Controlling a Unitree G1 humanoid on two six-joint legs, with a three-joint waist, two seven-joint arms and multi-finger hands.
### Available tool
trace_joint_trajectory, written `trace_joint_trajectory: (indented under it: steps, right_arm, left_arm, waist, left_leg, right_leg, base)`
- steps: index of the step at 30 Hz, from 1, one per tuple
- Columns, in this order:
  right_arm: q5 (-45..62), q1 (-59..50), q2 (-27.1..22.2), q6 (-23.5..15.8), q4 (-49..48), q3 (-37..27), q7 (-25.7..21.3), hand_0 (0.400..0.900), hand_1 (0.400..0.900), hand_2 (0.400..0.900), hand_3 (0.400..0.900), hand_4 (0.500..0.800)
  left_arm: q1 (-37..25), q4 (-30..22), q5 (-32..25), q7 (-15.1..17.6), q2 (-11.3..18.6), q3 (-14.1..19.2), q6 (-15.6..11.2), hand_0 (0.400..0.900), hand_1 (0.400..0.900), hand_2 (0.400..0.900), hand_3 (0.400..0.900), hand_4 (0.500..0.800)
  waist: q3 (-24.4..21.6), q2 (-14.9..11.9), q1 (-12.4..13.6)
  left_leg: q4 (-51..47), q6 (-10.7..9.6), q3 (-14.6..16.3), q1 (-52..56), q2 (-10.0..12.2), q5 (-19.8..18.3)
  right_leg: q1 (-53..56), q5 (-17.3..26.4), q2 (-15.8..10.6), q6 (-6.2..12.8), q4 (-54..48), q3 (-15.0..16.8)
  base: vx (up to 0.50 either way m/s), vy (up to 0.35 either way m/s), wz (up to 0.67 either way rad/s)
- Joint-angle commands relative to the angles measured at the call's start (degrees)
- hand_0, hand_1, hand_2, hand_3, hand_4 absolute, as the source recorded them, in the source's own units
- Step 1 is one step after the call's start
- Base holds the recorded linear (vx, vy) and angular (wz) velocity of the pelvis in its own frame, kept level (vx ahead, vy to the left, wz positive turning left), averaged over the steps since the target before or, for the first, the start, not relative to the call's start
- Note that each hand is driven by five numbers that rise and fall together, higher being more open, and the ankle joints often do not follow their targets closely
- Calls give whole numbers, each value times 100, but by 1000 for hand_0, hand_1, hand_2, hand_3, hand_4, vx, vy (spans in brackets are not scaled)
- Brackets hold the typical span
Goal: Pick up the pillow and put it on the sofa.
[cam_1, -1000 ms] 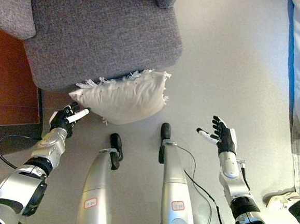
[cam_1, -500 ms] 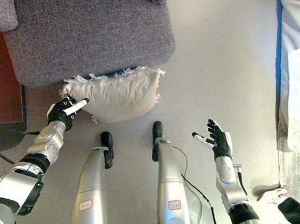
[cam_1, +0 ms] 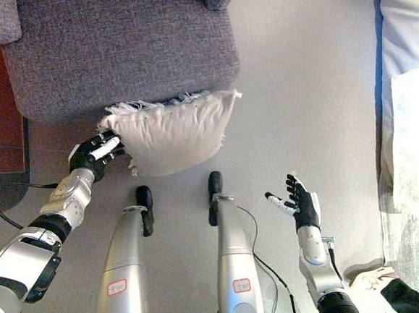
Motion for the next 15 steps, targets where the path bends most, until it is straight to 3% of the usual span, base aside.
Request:
trace_joint_trajectory:
  steps: [1,15]
  right_arm:
    - [185,185,-134,-282,-445,-89,-237,900,900,900,900,800]
    - [198,99,-55,-294,-238,-39,-251,900,900,900,900,800]
  left_arm:
    - [-401,-494,-23,-247,165,-140,-477,400,400,400,400,500]
    - [-335,-320,162,-347,102,-95,-456,400,400,400,400,500]
  waist:
    - [-11,-236,45]
    - [-11,-193,75]
  left_leg:
    - [-112,516,405,-48,-202,-77]
    - [-525,459,497,537,-232,20]
  right_leg:
    - [426,-238,45,139,-177,-139]
    - [931,-296,90,164,-458,-88]
  base:
    - [0,0,0]
    - [-11,6,-1]
